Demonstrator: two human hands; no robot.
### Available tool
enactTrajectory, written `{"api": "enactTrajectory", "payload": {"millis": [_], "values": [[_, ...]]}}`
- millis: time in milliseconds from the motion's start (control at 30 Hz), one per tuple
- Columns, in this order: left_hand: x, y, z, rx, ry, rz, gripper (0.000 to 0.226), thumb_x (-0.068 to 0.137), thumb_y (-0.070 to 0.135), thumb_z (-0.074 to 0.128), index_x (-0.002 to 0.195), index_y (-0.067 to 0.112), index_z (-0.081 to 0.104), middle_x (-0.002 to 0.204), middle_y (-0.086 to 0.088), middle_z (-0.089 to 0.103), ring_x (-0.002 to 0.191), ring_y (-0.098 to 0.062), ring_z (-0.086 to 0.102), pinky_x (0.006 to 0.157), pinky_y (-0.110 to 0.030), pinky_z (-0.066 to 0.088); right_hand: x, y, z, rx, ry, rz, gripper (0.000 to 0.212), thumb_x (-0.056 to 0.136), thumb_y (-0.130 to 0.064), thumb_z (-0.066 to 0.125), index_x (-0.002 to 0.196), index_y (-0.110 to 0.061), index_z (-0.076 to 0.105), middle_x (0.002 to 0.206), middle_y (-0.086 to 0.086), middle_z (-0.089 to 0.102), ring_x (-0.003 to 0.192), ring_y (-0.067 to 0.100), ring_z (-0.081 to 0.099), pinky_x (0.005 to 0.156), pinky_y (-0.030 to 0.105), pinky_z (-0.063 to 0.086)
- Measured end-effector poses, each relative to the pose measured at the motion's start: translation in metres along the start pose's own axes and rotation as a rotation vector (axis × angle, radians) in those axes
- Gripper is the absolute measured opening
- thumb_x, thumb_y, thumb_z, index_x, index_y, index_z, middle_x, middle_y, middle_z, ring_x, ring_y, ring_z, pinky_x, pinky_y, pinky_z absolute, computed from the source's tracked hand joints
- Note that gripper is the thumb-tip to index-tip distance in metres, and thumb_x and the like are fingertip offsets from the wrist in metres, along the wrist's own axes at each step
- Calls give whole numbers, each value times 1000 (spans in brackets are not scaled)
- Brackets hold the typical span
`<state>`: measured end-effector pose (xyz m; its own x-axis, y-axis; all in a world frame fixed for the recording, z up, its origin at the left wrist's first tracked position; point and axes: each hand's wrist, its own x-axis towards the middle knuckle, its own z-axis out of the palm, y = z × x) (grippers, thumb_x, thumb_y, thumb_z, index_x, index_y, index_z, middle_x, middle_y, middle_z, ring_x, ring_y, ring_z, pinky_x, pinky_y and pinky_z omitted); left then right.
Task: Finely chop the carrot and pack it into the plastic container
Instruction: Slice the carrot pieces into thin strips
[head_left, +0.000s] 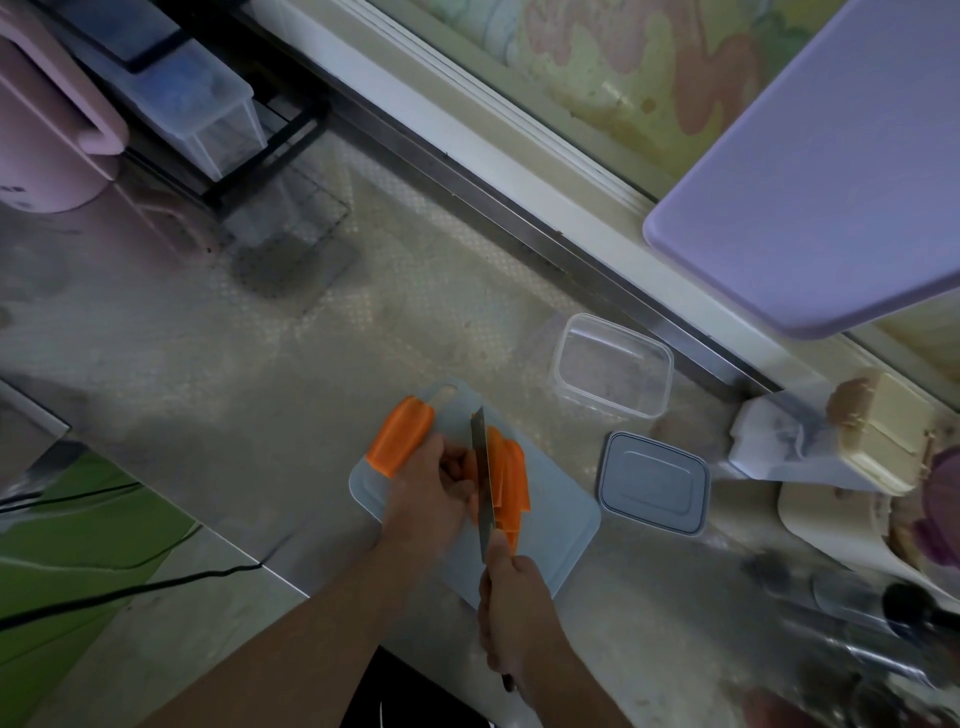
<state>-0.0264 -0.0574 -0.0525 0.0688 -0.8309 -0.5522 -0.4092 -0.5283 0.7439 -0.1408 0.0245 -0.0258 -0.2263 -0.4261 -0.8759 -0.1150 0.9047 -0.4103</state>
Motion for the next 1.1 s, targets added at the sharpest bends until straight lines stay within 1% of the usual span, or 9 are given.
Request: {"api": "enactTrajectory", "payload": {"millis": [100, 167, 200, 233, 333, 400, 667, 867, 1100], "values": [[-1, 0, 0, 2, 2, 2, 27, 89, 0, 72, 97, 22, 60, 90, 8, 64, 81, -4, 59, 68, -7, 42, 4, 0, 6, 11, 8, -40, 51, 104, -58, 34, 75, -19, 48, 57, -4, 39, 47, 10, 36, 47, 30, 39], [0, -2, 1, 16, 8, 6, 26, 88, 2, 72, 98, 23, 59, 90, 8, 64, 83, -5, 60, 67, -10, 41, 5, 2, 11, 39, 9, -43, 49, 105, -56, 35, 76, -19, 50, 56, -5, 43, 51, 10, 42, 66, 44, 57], [1, -2, 1, 17, 6, 3, 26, 89, 2, 72, 98, 23, 59, 90, 7, 64, 82, -5, 60, 67, -10, 40, 6, 2, 13, 52, 8, -40, 49, 105, -56, 35, 76, -19, 51, 55, -6, 43, 52, 10, 43, 75, 48, 59], [1, -1, 1, 14, 4, 2, 26, 89, 2, 72, 98, 22, 58, 90, 7, 64, 80, -3, 59, 66, -9, 40, 5, 3, 13, 56, 12, -46, 50, 104, -57, 35, 75, -19, 50, 55, -6, 43, 52, 11, 42, 74, 48, 57], [-1, 0, 0, -33, 3, 13, 25, 88, -6, 70, 98, 15, 60, 85, 2, 64, 70, 8, 57, 66, -4, 41, 2, 1, 5, 72, 29, -101, 51, 104, -56, 37, 72, -17, 46, 53, -5, 38, 46, 9, 35, 50, 26, 39], [-4, 1, -2, -57, -7, 16, 25, 88, -10, 68, 99, 12, 62, 84, 0, 63, 68, 13, 56, 66, -4, 42, -2, -1, -2, 77, 24, -127, 50, 105, -52, 37, 71, -17, 45, 53, -3, 36, 43, 9, 32, 43, 22, 29], [-2, -5, 0, -60, -8, 24, 30, 89, -3, 72, 98, 23, 61, 90, 1, 63, 77, -5, 57, 69, -6, 44, -19, -6, -16, 58, -20, -83, 52, 105, -55, 38, 68, -19, 44, 52, -3, 37, 39, 9, 31, 43, 21, 26], [-2, -9, 2, -86, -1, 36, 26, 91, 2, 72, 98, 25, 62, 88, 5, 62, 77, 0, 58, 71, -11, 43, -24, -7, -11, 114, -52, -75, 52, 105, -55, 38, 67, -18, 40, 53, -1, 32, 39, 11, 27, 39, 18, 23], [-3, -12, 2, -105, -3, 50, 28, 94, 0, 66, 99, 27, 61, 90, 4, 64, 80, 7, 57, 71, -4, 43, -25, -5, -11, 108, -66, -75, 55, 105, -56, 36, 63, -21, 39, 52, -1, 31, 39, 12, 25, 40, 18, 23]]}}
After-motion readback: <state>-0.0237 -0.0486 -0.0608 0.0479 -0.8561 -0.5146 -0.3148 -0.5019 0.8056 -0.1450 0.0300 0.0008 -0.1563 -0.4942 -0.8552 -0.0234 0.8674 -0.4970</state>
